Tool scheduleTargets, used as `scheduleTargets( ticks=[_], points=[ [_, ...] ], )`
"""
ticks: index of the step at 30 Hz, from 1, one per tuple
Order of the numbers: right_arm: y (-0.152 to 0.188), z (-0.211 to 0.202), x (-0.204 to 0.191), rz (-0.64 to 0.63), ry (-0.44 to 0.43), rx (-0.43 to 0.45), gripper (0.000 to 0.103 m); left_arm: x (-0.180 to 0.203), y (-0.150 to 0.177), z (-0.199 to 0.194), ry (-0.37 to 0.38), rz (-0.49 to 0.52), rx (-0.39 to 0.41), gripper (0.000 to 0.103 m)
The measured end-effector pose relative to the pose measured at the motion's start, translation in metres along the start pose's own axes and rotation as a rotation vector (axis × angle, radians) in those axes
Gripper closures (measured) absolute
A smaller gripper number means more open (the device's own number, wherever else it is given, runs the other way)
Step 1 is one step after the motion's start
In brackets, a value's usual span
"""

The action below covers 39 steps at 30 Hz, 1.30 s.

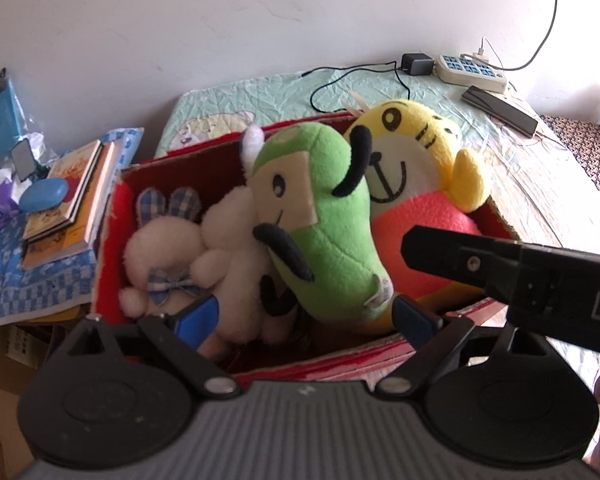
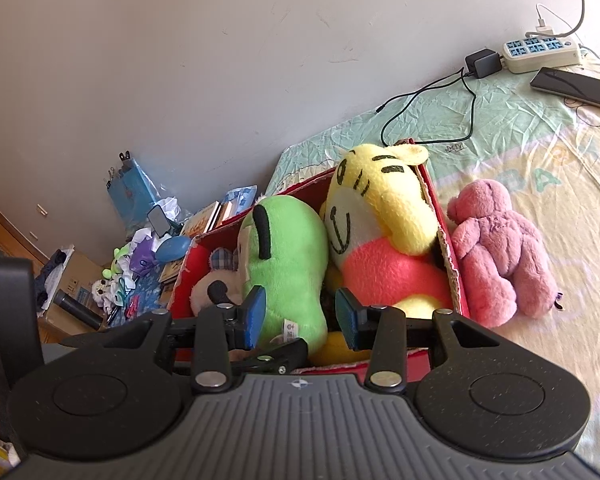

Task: Organize objects
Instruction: 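Withdraw the right gripper from the box toward the pink bear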

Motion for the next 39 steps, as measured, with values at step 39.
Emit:
scheduleTargets(
  ticks=[39],
  points=[
    [0.029,-0.024,0.021,-0.058,0.017,-0.164,0.06,0.052,0.044,0.018,-0.042,-0.053,-0.164,0.01]
  ],
)
Point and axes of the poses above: each gripper's, at about its wrist camera, not at the fingertips, and z roughly the way its jaws point, x to its right, y to its underside, the point moved 1 cm from there along z, roughly the way its jaws point, and after that the axes turned 8 degrees about -x, right-handed, at the moved point
